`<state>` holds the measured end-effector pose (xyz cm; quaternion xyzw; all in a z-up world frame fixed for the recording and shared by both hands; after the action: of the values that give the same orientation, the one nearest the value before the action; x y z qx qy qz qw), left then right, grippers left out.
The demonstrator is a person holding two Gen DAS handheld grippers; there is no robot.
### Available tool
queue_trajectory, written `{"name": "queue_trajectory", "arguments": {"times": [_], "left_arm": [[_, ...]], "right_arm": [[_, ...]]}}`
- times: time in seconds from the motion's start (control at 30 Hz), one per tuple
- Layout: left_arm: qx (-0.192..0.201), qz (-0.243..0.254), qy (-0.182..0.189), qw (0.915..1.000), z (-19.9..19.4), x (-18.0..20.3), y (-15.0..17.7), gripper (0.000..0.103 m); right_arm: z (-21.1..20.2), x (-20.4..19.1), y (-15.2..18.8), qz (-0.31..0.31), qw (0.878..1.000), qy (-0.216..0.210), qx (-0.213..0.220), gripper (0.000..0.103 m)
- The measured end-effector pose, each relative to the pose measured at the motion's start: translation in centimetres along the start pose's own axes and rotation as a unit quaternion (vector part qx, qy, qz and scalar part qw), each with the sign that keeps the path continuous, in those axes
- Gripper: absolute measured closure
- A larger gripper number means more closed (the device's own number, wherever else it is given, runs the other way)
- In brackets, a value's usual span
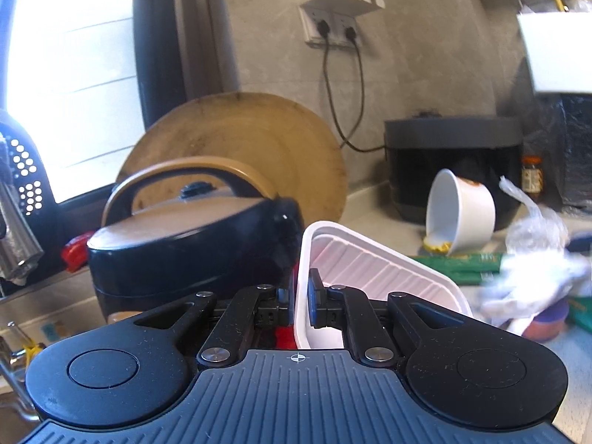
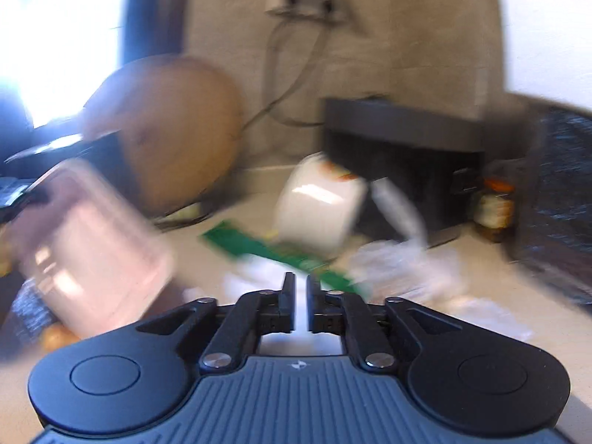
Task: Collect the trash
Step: 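Lift the tray with the left tool while the right tool grasps the ginger root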
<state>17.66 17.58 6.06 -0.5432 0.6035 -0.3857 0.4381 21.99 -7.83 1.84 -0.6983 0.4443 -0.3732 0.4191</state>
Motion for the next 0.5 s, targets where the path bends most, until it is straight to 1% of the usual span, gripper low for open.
{"name": "queue_trajectory", "arguments": {"times": [0.07,0.1,0.13,0.17,0.2,0.23,0.33,0.4,0.43,0.5], "left_arm": [[0.001,0.000,-0.003,1.0000,0.1,0.0,-0.2,0.092],[0.000,0.001,-0.003,1.0000,0.2,0.0,-0.2,0.092],[-0.002,0.003,-0.003,1.0000,0.3,0.1,-0.3,0.092],[-0.002,0.005,-0.004,1.0000,0.3,0.2,-0.3,0.092],[-0.002,0.006,-0.006,1.0000,0.3,0.2,-0.3,0.092],[-0.001,0.007,-0.008,0.9999,0.3,0.2,-0.3,0.092],[0.007,0.000,-0.012,0.9999,0.1,0.0,-0.6,0.092],[0.014,0.001,-0.015,0.9998,-0.2,0.0,-0.8,0.092],[0.017,0.004,-0.016,0.9997,-0.2,0.1,-0.9,0.092],[0.019,0.009,-0.015,0.9997,-0.3,0.3,-1.0,0.092]], "right_arm": [[-1.2,-3.3,1.2,-0.015,0.997,-0.079,-0.001,0.035],[-1.8,-5.0,1.7,-0.023,0.993,-0.116,-0.002,0.028],[-2.4,-6.8,2.3,-0.032,0.989,-0.147,-0.007,0.025],[-2.8,-8.6,3.0,-0.043,0.983,-0.175,-0.016,0.025],[-2.9,-10.2,3.5,-0.052,0.980,-0.193,-0.026,0.025],[-2.8,-11.6,3.8,-0.059,0.977,-0.200,-0.034,0.025],[-1.6,-14.7,4.5,-0.074,0.978,-0.189,-0.046,0.025],[-0.3,-15.8,4.7,-0.074,0.982,-0.165,-0.058,0.025],[0.3,-16.1,4.7,-0.070,0.982,-0.160,-0.066,0.025],[1.2,-16.4,4.6,-0.061,0.980,-0.167,-0.093,0.025]]}}
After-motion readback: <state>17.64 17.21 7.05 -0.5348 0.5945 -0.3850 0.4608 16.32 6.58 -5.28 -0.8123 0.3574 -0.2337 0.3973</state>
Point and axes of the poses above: each gripper's, at about its wrist camera, not at the fingertips, and z roughly the way its jaws point, x to its right, y to its underside, the point moved 7 cm from there along z, roughly the way its jaws point, and after that the axes turned 14 degrees about y, right-handed, at the moved point
